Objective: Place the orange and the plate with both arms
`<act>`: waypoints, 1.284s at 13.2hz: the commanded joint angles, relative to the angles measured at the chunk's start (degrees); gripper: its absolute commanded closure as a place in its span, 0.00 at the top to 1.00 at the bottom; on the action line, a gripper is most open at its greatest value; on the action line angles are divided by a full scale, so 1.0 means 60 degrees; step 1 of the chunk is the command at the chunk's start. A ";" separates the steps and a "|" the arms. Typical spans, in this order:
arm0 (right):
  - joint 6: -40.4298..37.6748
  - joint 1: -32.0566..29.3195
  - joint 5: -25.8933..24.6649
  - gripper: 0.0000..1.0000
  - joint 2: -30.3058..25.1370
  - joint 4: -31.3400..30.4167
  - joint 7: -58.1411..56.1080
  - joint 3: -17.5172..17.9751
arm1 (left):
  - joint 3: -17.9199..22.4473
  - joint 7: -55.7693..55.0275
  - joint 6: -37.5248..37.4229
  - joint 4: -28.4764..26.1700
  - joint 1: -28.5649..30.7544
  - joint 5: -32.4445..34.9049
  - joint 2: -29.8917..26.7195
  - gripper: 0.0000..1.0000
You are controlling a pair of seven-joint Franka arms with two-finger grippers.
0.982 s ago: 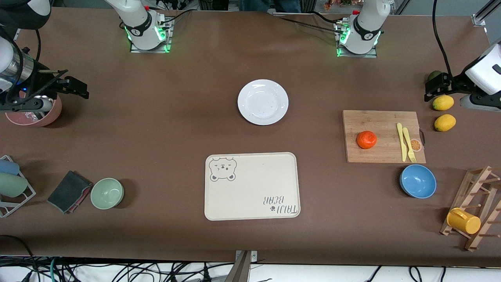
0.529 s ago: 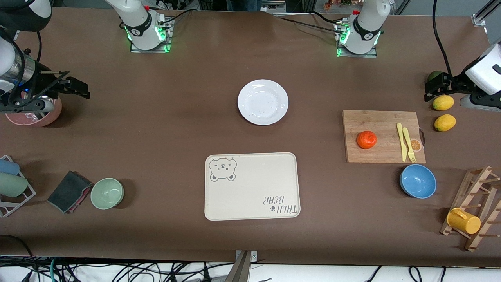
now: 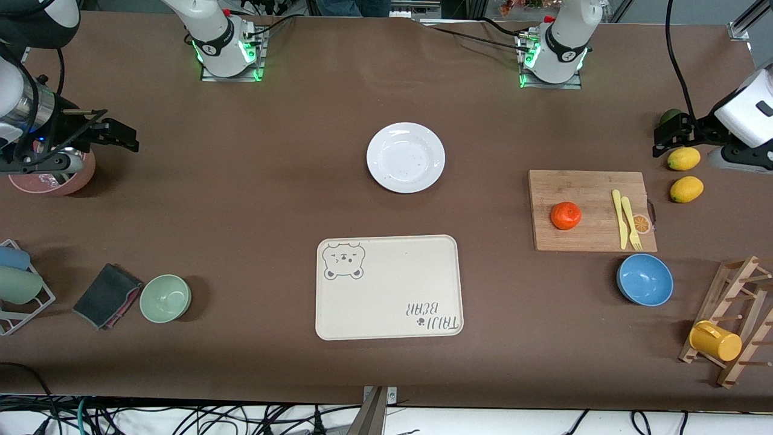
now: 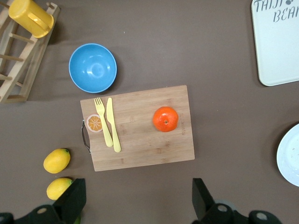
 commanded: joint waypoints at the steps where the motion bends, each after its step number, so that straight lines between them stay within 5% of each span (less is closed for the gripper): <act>1: -0.0239 -0.0051 0.0047 1.00 0.0112 0.0288 -0.0106 0.0022 | 0.0008 0.0826 -0.0044 0.0311 -0.0005 -0.0419 0.1162 1.00; 8: -0.0239 -0.0066 0.0047 1.00 0.0112 0.0288 -0.0106 0.0022 | -0.0036 0.1168 0.0979 0.0238 -0.0327 -0.0556 0.4004 1.00; 17: -0.0371 -0.0051 0.0047 1.00 0.0127 0.0288 -0.0106 0.0022 | -0.0050 0.1022 0.3002 -0.1519 -0.0151 -0.0818 0.4798 1.00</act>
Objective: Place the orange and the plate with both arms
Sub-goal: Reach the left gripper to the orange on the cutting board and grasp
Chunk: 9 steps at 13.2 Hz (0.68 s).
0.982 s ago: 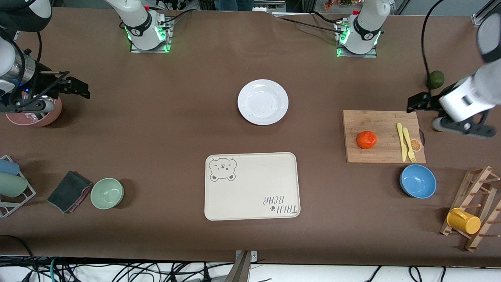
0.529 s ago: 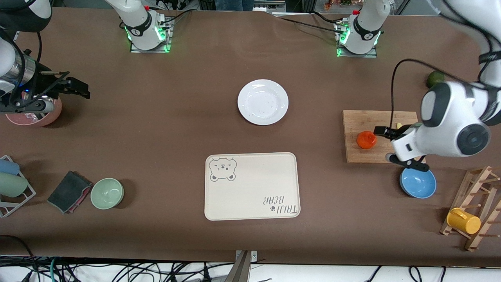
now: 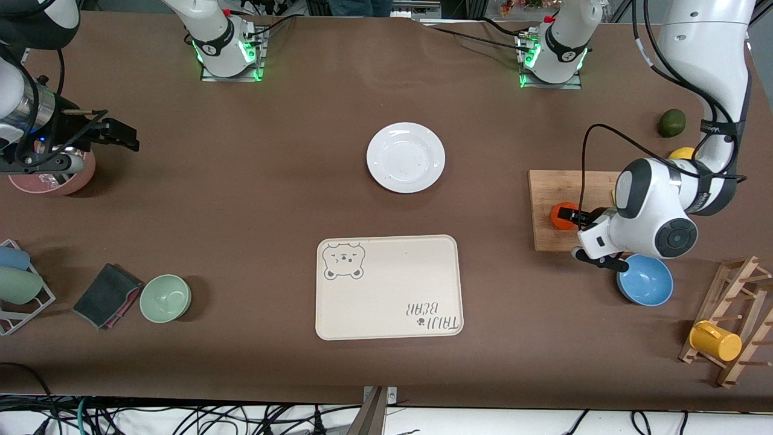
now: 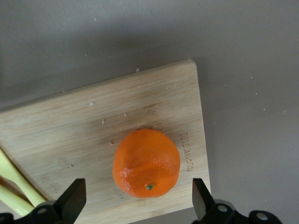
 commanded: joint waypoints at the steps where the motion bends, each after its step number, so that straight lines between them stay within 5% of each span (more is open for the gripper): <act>1: -0.0225 -0.0049 0.0047 1.00 0.0088 0.0244 -0.0106 0.0022 | 0.0028 0.0107 0.0305 -0.0416 0.0045 -0.0452 0.0010 1.00; 7: -0.0079 -0.0005 0.0047 1.00 0.0102 0.0259 -0.0106 0.0080 | 0.0028 -0.0082 0.0320 -0.0416 0.0118 -0.0717 0.0523 0.97; 9: -0.0136 -0.0035 0.0047 1.00 0.0117 0.0259 -0.0106 0.0066 | 0.0028 -0.0433 0.0320 -0.0416 0.0103 -0.0717 0.0538 0.51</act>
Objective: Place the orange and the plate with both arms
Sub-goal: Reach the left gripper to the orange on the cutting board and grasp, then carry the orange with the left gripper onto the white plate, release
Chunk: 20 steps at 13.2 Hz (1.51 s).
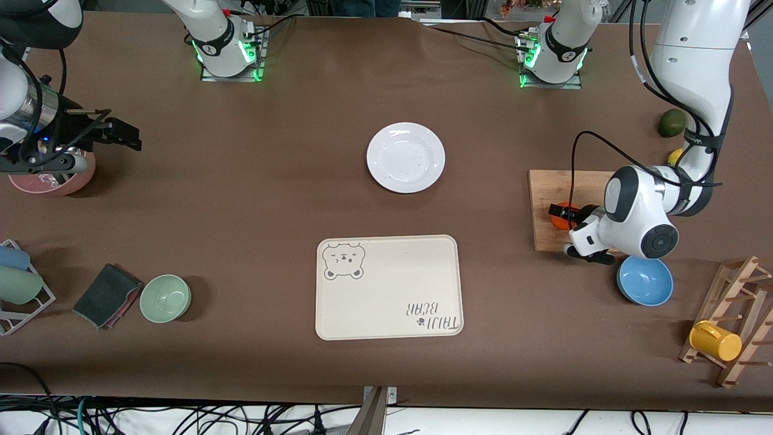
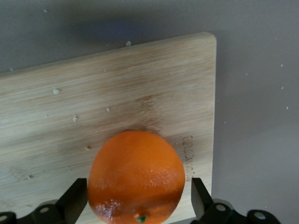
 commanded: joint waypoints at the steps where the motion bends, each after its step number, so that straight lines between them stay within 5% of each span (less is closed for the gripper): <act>1: -0.0163 -0.0067 0.0046 1.00 0.0115 0.0252 -0.0102 0.0012 | 0.0023 -0.0356 0.0059 0.0004 -0.0022 -0.0196 -0.0039 0.21; 2: -0.0192 -0.0067 0.0060 1.00 0.0115 0.0252 -0.0102 0.0012 | 0.0008 -0.0488 0.0015 0.0091 -0.0036 -0.0211 -0.0068 0.02; 6: -0.0192 -0.0082 0.0046 1.00 0.0159 0.0252 -0.0102 -0.0017 | -0.0838 -0.2810 -0.0335 0.0194 -0.0242 -0.0782 -0.0492 0.00; 13: -0.0192 -0.0082 0.0046 1.00 0.0159 0.0252 -0.0102 -0.0032 | -0.4587 -0.9006 -0.0222 -0.0054 -0.0242 -0.1002 -0.0816 0.00; 15: -0.0221 -0.0082 0.0046 1.00 0.0159 0.0252 -0.0102 -0.0032 | -0.5147 -1.0196 0.0799 -0.0549 -0.0503 -0.0987 -0.0801 0.00; 18: -0.0221 -0.0097 0.0046 1.00 0.0159 0.0252 -0.0102 -0.0032 | -0.5163 -1.1674 0.3580 -0.1897 -0.1776 -0.0973 -0.0743 0.00; 20: -0.0207 -0.0111 0.0046 1.00 0.0159 0.0252 -0.0102 -0.0032 | -0.5134 -1.2920 0.4771 -0.1974 -0.2655 -0.0929 -0.0334 0.00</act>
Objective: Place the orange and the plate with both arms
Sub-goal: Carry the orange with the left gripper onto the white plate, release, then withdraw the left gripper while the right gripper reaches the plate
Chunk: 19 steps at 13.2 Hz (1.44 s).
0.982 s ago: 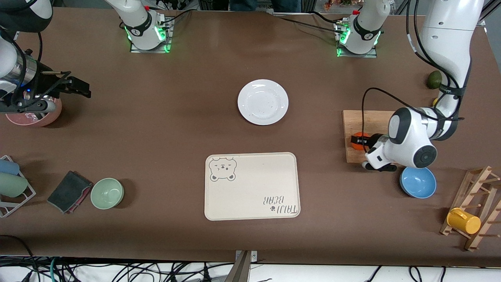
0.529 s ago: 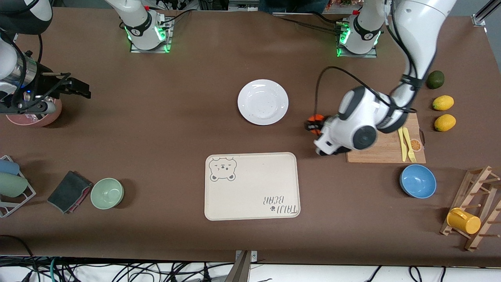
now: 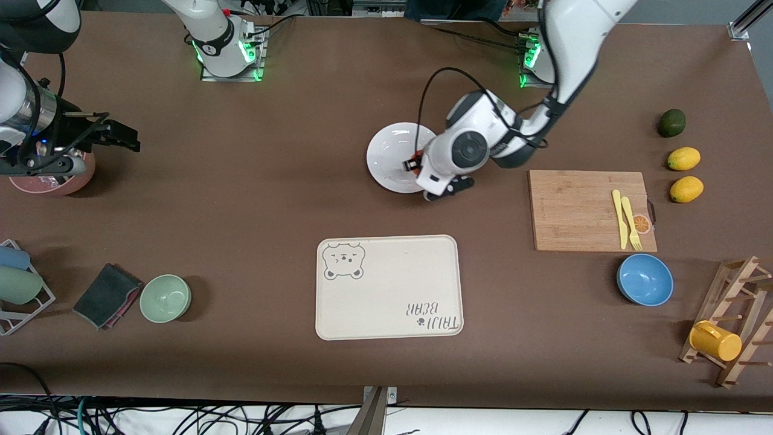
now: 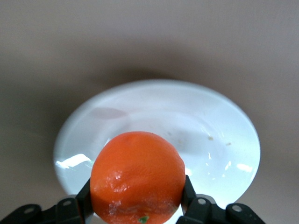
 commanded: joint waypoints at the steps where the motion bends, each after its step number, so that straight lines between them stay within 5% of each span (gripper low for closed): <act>1: -0.0203 -0.0074 0.0046 1.00 0.0081 0.0247 -0.0102 0.0022 | 0.0119 -0.1126 0.1126 -0.0159 -0.0778 -0.0118 0.0268 0.00; 2: -0.0204 -0.0074 0.0046 1.00 0.0081 0.0247 -0.0102 0.0022 | 0.0134 -0.1128 0.1188 -0.0144 -0.0824 -0.0118 0.0299 0.00; 3: -0.0204 -0.0074 0.0046 1.00 0.0081 0.0247 -0.0102 0.0022 | 0.0134 -0.1157 0.1174 -0.0115 -0.0781 -0.0118 0.0314 0.26; 4: -0.0204 -0.0074 0.0046 1.00 0.0081 0.0247 -0.0102 0.0022 | 0.0134 -0.1157 0.1101 -0.0100 -0.0751 -0.0118 0.0343 0.99; 7: -0.0218 -0.0089 0.0046 1.00 0.0081 0.0247 -0.0087 0.0022 | 0.0207 -0.1377 0.0243 0.0453 -0.0241 -0.0118 0.0226 1.00; 11: -0.0247 -0.0089 0.0046 1.00 0.0067 0.0233 -0.0087 0.0022 | 0.0207 -0.0897 -0.3987 0.2897 0.1194 0.0057 0.0167 1.00; 16: -0.1286 -0.0060 0.0104 1.00 0.0008 0.0247 -0.0087 0.0124 | 0.0237 0.4309 -0.6018 0.3648 0.4076 0.2576 0.0153 1.00; 19: -0.1550 -0.0059 0.1476 1.00 0.0139 0.0058 -0.0087 0.0125 | 0.0280 0.7435 -0.6224 0.4219 0.5617 0.3264 0.0211 1.00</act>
